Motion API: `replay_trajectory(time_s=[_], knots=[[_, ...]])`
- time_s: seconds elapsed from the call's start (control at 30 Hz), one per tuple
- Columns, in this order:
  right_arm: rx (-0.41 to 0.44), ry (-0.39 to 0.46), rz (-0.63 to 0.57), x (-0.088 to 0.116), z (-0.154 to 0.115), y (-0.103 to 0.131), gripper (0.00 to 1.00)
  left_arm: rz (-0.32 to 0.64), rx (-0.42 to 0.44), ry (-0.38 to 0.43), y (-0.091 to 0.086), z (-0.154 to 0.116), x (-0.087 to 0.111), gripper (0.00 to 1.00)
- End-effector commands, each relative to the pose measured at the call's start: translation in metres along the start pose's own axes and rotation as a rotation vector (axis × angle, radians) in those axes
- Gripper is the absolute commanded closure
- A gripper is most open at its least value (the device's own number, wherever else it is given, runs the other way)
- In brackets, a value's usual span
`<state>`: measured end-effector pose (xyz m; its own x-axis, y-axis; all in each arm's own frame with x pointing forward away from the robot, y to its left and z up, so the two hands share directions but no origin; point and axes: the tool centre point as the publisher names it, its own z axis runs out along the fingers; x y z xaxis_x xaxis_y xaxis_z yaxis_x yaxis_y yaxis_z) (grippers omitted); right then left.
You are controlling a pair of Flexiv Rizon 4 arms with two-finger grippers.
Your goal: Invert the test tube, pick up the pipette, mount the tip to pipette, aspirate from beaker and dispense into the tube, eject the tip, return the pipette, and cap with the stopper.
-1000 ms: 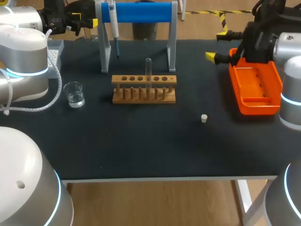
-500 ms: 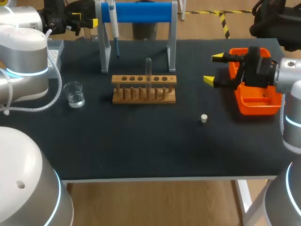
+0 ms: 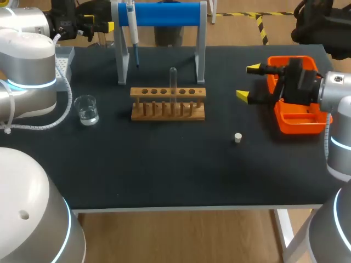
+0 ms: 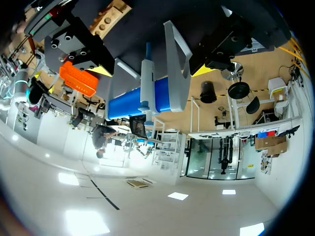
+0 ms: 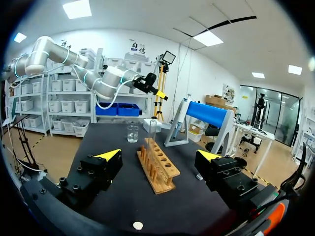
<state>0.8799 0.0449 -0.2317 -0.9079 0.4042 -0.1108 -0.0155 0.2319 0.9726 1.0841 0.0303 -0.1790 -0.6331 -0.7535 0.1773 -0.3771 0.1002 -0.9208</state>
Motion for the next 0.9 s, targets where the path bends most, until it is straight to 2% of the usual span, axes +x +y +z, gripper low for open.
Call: replay_trajectory(time_s=[0.03,0.2,0.23,0.37,0.73,0.9], knots=[[0.000,-0.002,-0.001,0.001,0.000,0.000,0.00,0.002,0.007,-0.002,0.002,0.000,0.000,0.00],[0.000,-0.002,-0.001,0.001,0.000,0.000,0.00,0.002,0.007,-0.002,0.002,0.000,0.000,0.00],[0.000,-0.002,-0.001,0.001,0.000,0.000,0.00,0.010,0.027,0.013,0.004,-0.002,0.006,0.00],[0.000,-0.002,-0.001,0.001,0.000,0.000,0.00,0.043,0.054,0.019,0.015,-0.014,0.033,0.00],[0.000,-0.002,-0.001,0.001,0.000,0.000,0.00,0.158,0.134,0.083,0.067,-0.047,0.135,0.00],[0.000,-0.002,-0.001,0.001,0.000,0.000,0.00,0.217,0.111,0.106,0.085,-0.053,0.164,0.00]])
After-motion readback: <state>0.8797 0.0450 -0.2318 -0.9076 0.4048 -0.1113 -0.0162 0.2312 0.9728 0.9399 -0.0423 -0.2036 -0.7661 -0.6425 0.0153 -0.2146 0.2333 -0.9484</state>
